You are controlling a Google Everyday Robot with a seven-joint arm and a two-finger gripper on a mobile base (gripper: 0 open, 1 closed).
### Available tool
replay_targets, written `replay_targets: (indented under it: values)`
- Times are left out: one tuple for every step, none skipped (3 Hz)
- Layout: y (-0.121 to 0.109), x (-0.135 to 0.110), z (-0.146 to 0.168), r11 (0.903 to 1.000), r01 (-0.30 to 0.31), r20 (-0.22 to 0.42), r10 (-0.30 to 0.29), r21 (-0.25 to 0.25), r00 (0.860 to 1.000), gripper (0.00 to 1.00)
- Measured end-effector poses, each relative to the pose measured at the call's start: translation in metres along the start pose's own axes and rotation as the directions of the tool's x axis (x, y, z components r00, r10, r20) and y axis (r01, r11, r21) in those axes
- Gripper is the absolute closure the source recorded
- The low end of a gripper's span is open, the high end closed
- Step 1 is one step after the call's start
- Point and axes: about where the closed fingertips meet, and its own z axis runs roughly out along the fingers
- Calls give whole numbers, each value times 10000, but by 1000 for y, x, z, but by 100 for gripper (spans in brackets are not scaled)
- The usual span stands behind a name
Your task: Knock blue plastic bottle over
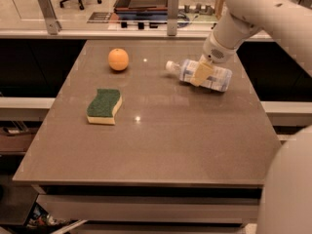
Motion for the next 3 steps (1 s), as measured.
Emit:
replay_targets:
  values:
    - [4, -6, 13, 9989, 262, 84, -259, -381, 9996, 100]
    - [3, -7, 11, 9989, 263, 83, -260, -383, 9996, 82]
    - [4, -8, 13, 9987, 272, 70, -269, -420, 9996, 59]
